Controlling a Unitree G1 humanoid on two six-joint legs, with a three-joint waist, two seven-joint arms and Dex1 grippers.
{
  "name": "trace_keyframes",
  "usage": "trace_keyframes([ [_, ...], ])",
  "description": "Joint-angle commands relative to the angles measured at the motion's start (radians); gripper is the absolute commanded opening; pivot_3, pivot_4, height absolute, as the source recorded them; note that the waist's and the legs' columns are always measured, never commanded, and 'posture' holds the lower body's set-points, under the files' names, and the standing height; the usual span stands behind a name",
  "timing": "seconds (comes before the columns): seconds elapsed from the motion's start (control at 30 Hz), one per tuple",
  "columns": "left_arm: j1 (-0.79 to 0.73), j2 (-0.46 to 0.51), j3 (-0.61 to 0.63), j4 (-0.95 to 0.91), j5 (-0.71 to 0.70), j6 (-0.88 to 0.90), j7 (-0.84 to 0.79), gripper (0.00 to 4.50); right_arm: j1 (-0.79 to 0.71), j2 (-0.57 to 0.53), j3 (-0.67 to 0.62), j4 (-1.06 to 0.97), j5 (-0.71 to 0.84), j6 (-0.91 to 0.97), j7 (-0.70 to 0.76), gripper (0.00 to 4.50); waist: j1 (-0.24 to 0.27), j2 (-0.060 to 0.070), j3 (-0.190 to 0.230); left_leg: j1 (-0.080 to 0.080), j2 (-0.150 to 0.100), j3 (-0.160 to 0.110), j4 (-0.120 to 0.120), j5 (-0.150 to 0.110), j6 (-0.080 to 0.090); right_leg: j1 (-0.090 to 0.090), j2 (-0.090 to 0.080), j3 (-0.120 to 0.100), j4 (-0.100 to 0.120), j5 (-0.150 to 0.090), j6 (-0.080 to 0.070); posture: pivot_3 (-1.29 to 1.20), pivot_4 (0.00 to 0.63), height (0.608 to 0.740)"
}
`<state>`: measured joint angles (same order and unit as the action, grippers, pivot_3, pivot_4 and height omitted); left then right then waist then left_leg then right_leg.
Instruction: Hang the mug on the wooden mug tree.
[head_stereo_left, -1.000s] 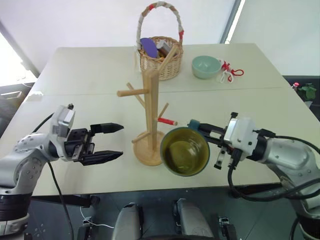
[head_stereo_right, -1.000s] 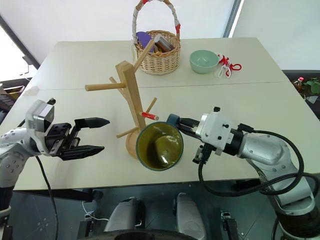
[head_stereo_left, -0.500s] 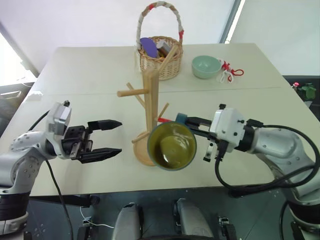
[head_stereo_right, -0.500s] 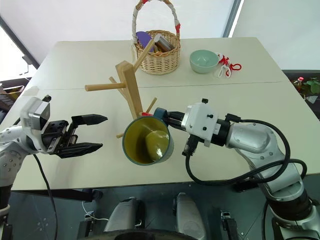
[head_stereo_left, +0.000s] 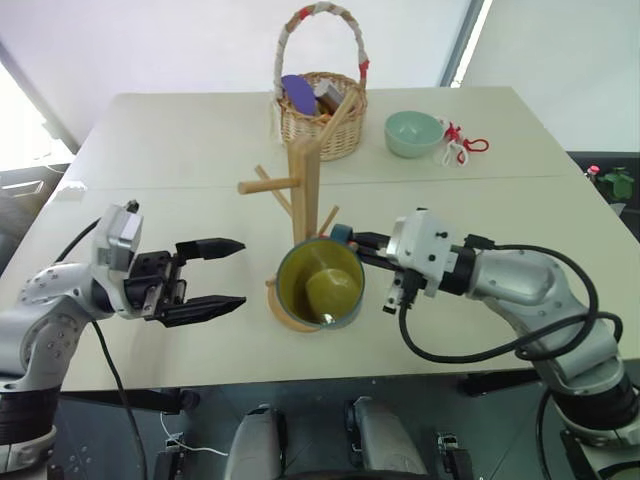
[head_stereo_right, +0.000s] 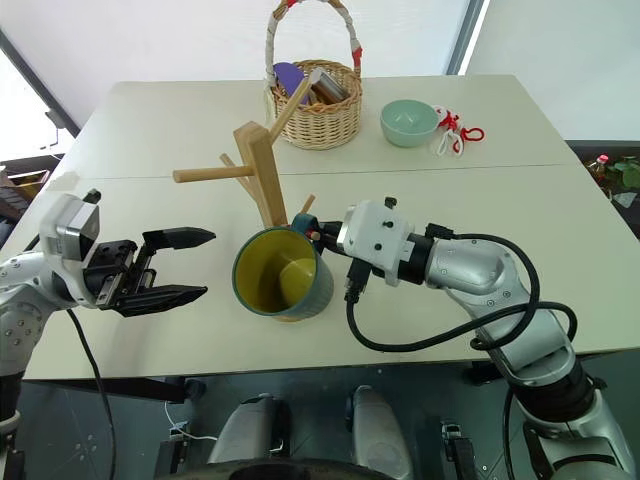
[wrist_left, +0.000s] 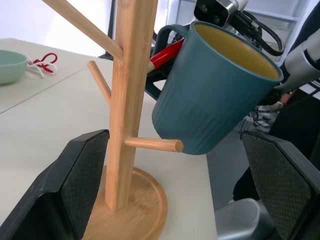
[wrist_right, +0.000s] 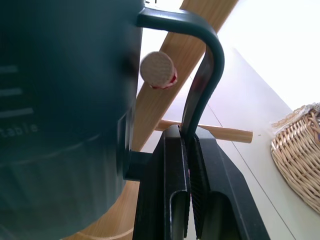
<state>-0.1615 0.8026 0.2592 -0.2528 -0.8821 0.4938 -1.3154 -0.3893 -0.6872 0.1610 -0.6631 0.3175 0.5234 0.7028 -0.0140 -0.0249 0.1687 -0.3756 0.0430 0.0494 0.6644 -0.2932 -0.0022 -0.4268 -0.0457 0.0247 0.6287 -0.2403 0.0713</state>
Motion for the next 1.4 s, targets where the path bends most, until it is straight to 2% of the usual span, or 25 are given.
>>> trace_keyframes([
  [0.03, -0.007, -0.001, 0.033, -0.031, -0.021, -0.008, 0.003, 4.50, -0.027, 0.007, -0.019, -0.020, -0.012, -0.009, -0.009, 0.97, 0.000, 0.000, 0.000, 0.000, 0.000, 0.000, 0.000, 0.000, 0.000, 0.000, 0.000, 0.000, 0.000, 0.000, 0.000, 0.00, 0.150, 0.740],
  [0.1, -0.006, -0.002, 0.035, -0.032, -0.024, -0.008, 0.005, 4.50, -0.032, 0.006, -0.027, -0.025, -0.009, -0.010, -0.008, 1.86, 0.000, 0.000, 0.000, 0.000, 0.000, 0.000, 0.000, 0.000, 0.000, 0.000, 0.000, 0.000, 0.000, 0.000, 0.000, 0.00, 0.150, 0.740],
  [0.4, -0.017, -0.008, 0.037, -0.020, -0.024, -0.003, 0.027, 4.50, -0.024, -0.029, -0.101, -0.046, 0.038, 0.002, 0.019, 1.86, 0.000, 0.000, 0.000, 0.000, 0.000, 0.000, 0.000, 0.000, 0.000, 0.000, 0.000, 0.000, 0.000, 0.000, 0.000, 0.00, 0.150, 0.740],
  [0.6, -0.012, -0.007, 0.039, -0.006, -0.027, 0.050, 0.108, 4.50, 0.040, -0.081, -0.268, -0.072, 0.186, 0.029, 0.082, 1.86, 0.001, -0.001, 0.001, 0.000, 0.000, 0.000, 0.000, 0.000, 0.000, 0.000, 0.000, 0.000, 0.000, 0.000, 0.000, 0.00, 0.150, 0.740],
  [0.73, -0.005, -0.033, 0.066, 0.024, -0.014, 0.086, 0.225, 4.50, 0.146, -0.085, -0.415, -0.033, 0.294, 0.068, 0.092, 1.86, 0.002, -0.003, 0.002, 0.000, 0.000, 0.000, 0.000, 0.000, 0.000, 0.000, 0.000, 0.000, 0.000, 0.000, 0.000, 0.00, 0.150, 0.740],
  [0.87, 0.009, -0.071, 0.056, 0.084, 0.090, 0.083, 0.386, 4.50, 0.279, 0.003, -0.479, 0.084, 0.280, -0.013, 0.059, 1.86, 0.002, -0.005, 0.002, 0.001, 0.000, 0.000, -0.001, 0.000, 0.000, 0.001, 0.000, 0.000, -0.001, 0.000, 0.000, 0.00, 0.150, 0.740],
  [0.93, 0.018, -0.114, 0.050, 0.130, 0.202, -0.018, 0.472, 4.50, 0.298, 0.083, -0.480, 0.178, 0.225, -0.106, 0.007, 1.86, -0.003, -0.005, 0.002, 0.001, 0.000, 0.000, -0.001, 0.000, 0.000, 0.001, 0.000, 0.000, 0.000, 0.000, 0.000, 0.00, 0.150, 0.740],
  [1.1, 0.031, -0.233, 0.065, 0.230, 0.352, -0.165, 0.650, 4.50, 0.295, 0.222, -0.458, 0.382, 0.130, -0.287, -0.067, 1.86, -0.002, -0.005, 0.002, 0.001, 0.000, 0.000, 0.000, 0.000, 0.000, 0.001, 0.000, 0.000, 0.001, 0.000, 0.000, 0.00, 0.150, 0.740],
  [1.4, 0.072, -0.350, 0.047, 0.240, 0.431, -0.240, 0.757, 4.50, 0.284, 0.276, -0.396, 0.560, 0.073, -0.426, -0.044, 1.86, 0.002, -0.005, 0.002, 0.000, 0.001, 0.000, -0.001, 0.000, 0.000, 0.000, -0.001, 0.000, 0.000, 0.001, 0.000, 0.00, 0.150, 0.740],
])
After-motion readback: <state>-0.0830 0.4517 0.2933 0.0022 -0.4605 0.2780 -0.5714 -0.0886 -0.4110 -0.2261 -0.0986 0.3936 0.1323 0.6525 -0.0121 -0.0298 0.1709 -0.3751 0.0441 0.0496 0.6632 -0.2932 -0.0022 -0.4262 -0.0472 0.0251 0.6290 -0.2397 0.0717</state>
